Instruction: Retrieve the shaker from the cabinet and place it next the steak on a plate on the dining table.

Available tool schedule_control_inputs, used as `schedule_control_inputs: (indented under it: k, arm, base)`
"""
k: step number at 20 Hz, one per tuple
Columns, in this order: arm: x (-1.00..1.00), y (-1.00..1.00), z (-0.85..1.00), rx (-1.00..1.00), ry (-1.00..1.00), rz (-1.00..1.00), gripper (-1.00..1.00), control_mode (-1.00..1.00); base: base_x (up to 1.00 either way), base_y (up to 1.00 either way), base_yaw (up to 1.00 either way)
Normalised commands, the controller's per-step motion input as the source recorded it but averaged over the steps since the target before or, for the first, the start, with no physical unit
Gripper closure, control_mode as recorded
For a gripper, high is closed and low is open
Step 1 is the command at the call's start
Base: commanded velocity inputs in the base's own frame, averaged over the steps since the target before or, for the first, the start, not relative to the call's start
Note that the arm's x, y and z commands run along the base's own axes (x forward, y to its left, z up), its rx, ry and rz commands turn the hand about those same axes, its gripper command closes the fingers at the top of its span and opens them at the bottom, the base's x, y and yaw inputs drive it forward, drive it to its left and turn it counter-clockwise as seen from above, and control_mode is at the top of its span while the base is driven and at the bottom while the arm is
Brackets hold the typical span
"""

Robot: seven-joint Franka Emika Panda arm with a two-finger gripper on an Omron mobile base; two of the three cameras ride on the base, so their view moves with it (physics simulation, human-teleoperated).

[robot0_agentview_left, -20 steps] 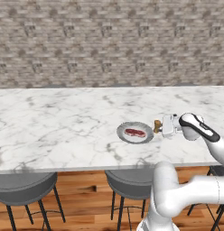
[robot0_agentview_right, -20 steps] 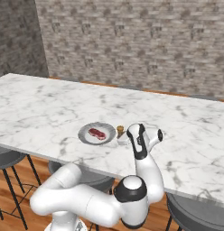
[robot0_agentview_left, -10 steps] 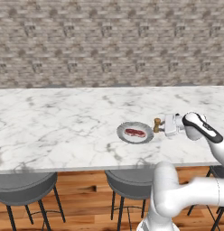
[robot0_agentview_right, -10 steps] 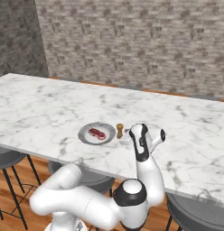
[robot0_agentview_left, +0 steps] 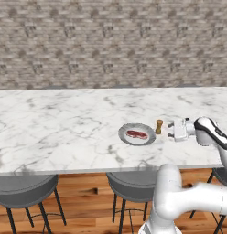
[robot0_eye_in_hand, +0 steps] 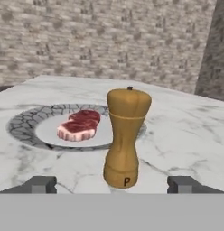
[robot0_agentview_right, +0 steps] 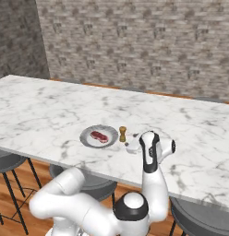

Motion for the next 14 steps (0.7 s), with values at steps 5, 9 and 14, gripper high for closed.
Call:
schedule_control_inputs:
  k: [5, 9, 14]
  arm:
    - [-0.35, -0.25, 0.3, 0.08, -0.13, -0.02, -1.0, -1.0]
    - [-0.71, -0.46, 0.85, 0.14, -0.16, -0.06, -1.0, -1.0]
    - [-0.93, -0.6, 0.79, 0.11, -0.11, -0.03, -1.0, -1.0]
  base:
    - [0.0, 0.0, 0.0]
    - [0.0, 0.0, 0.0]
    - [0.0, 0.0, 0.0]
